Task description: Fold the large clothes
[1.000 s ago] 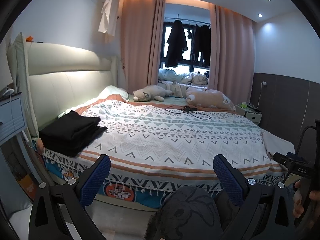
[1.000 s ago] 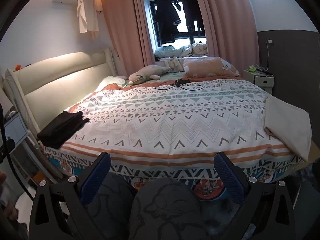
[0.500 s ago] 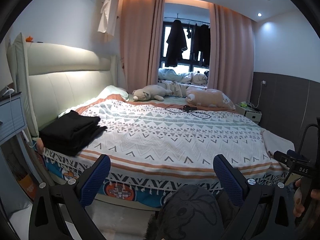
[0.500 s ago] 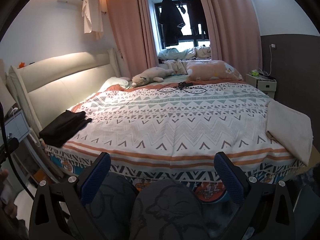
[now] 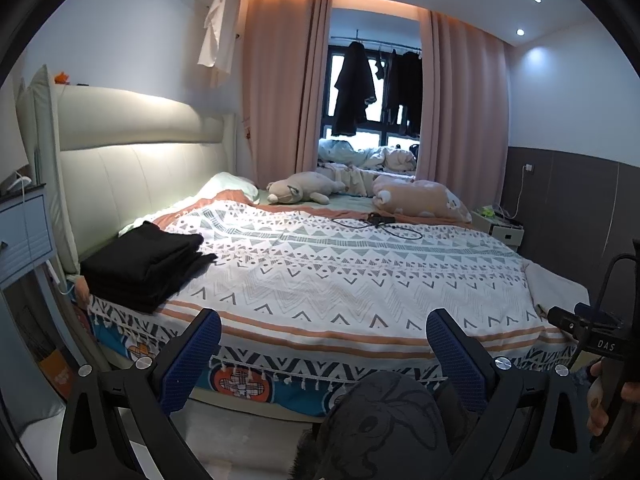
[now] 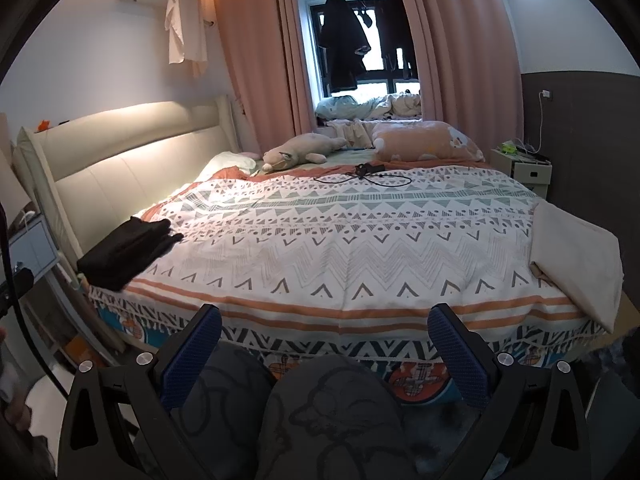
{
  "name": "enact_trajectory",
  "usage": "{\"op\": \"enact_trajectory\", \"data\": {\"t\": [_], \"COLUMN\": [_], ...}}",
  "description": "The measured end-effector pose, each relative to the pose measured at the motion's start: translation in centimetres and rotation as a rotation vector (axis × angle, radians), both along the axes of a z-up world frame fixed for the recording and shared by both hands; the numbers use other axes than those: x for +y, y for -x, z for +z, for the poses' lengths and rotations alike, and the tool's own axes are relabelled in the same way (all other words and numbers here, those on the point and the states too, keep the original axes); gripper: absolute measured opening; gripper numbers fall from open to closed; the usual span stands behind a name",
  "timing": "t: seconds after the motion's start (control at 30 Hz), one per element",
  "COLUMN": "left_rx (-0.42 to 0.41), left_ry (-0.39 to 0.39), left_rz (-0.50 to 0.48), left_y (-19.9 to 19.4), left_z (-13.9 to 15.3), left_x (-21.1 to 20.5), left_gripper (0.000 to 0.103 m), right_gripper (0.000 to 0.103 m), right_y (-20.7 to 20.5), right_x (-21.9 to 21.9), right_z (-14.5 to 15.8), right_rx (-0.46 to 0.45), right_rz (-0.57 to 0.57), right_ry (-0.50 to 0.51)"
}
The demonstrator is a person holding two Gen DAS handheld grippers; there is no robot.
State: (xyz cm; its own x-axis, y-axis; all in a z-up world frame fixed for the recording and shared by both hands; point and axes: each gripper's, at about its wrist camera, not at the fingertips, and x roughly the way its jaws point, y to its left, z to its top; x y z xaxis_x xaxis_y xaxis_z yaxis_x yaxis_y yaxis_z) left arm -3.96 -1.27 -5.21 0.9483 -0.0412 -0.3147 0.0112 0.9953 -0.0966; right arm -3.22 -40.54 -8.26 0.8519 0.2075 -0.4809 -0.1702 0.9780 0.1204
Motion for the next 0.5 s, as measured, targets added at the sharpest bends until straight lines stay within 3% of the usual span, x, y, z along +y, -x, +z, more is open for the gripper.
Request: {"op": "enact_trajectory", "data": {"t": [0.5], "left_rx": [-0.003], "left_ry": [0.006], "left_rz": [-0.003], "left_y": [0.00], "left_z": [0.46], "left_x": [0.07], "left_gripper": [0.103], "right_gripper": [0.103], "right_y": [0.12], "right_x": [-0.18], "right_z": [-0.02], "right_rx": [0.015], "right_rz": [-0.007], "right_ry": [0.005]}}
